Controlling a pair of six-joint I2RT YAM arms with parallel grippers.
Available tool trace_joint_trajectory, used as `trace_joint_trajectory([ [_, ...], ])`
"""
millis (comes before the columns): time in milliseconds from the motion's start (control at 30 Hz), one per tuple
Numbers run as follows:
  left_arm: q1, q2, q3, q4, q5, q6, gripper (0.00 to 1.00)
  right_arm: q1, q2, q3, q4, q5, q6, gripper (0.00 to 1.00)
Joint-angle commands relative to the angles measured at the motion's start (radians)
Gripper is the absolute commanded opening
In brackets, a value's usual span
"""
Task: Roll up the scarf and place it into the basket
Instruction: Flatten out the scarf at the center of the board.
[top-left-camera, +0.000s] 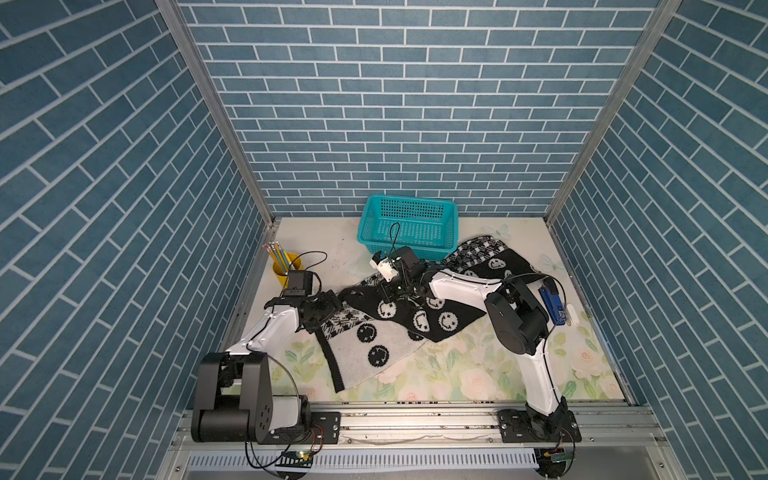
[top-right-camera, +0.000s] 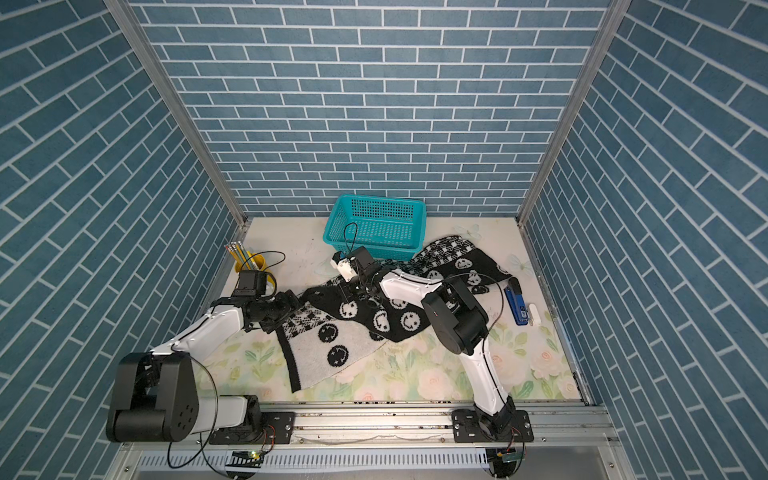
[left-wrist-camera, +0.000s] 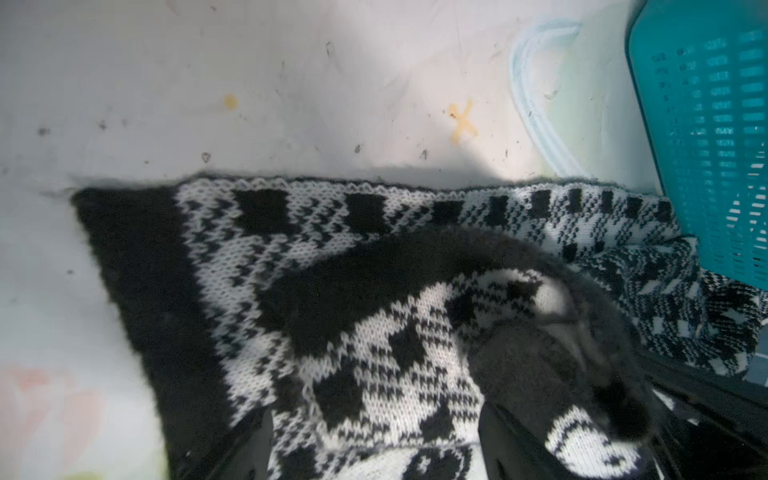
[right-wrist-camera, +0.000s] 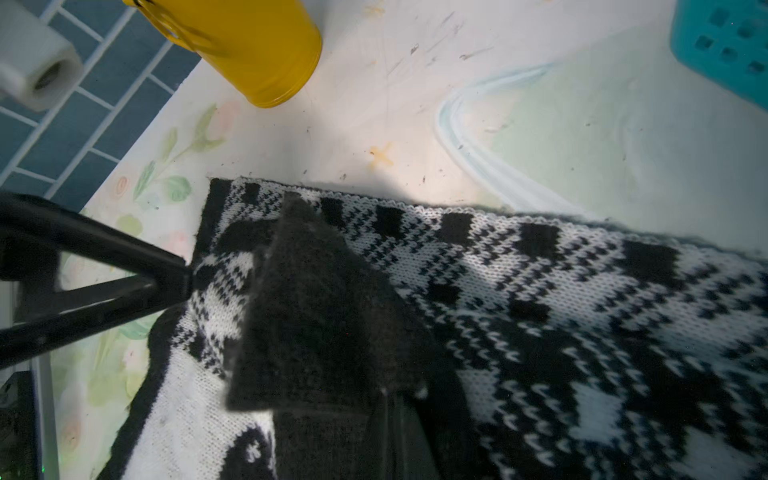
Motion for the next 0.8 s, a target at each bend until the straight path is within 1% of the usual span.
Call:
trace_joint_trajectory([
  [0,0.000,0.009,0.017,0.068,0.013,-0.022,0.83,0.007,-0.027,-0.014,0.037,-0.086,-0.010,0.46],
  [33,0.001,0.006,0.028,0.065,0.005,-0.022,0.83,0.013,-0.030,-0.010,0.040,-0.092,-0.014,0.63],
  [67,0.001,0.003,0.042,0.057,-0.014,-0.019,0.84,0.019,-0.024,0.004,0.038,-0.100,-0.020,0.76],
  [100,0.001,0.003,0.059,0.046,-0.030,-0.012,0.84,0.023,-0.012,0.024,0.037,-0.108,-0.022,0.84],
  [133,0.002,0.006,0.075,0.036,-0.042,-0.004,0.84,0.022,0.005,0.049,0.031,-0.114,-0.022,0.94],
  [167,0.004,0.014,0.094,0.023,-0.049,0.002,0.84,0.022,0.033,0.090,0.011,-0.116,-0.027,0.99],
  [267,0.005,0.021,0.125,0.014,-0.054,0.016,0.85,0.022,0.139,0.231,-0.073,-0.092,-0.056,1.00],
  [367,0.009,0.022,0.132,0.019,-0.062,0.023,0.85,0.022,0.229,0.371,-0.169,-0.015,-0.103,0.99],
  [467,0.014,0.031,0.138,0.014,-0.055,0.044,0.86,0.022,0.322,0.522,-0.305,0.071,-0.151,0.99],
  [533,0.023,0.035,0.145,-0.002,-0.052,0.057,0.86,0.023,0.354,0.564,-0.361,0.120,-0.171,1.00],
  [600,0.042,0.024,0.147,-0.009,-0.052,0.069,0.86,0.023,0.345,0.539,-0.370,0.144,-0.180,0.93],
  [633,0.051,0.019,0.147,-0.011,-0.052,0.072,0.86,0.023,0.336,0.522,-0.369,0.153,-0.185,0.87],
  [667,0.066,0.013,0.150,-0.015,-0.049,0.079,0.86,0.026,0.317,0.498,-0.364,0.154,-0.190,0.76],
  [700,0.083,0.012,0.157,-0.022,-0.042,0.087,0.86,0.026,0.291,0.461,-0.340,0.159,-0.187,0.61],
  [733,0.097,0.013,0.167,-0.036,-0.035,0.093,0.86,0.027,0.266,0.431,-0.320,0.155,-0.185,0.45],
  [767,0.111,0.012,0.184,-0.049,-0.026,0.099,0.86,0.028,0.234,0.399,-0.299,0.154,-0.183,0.19],
])
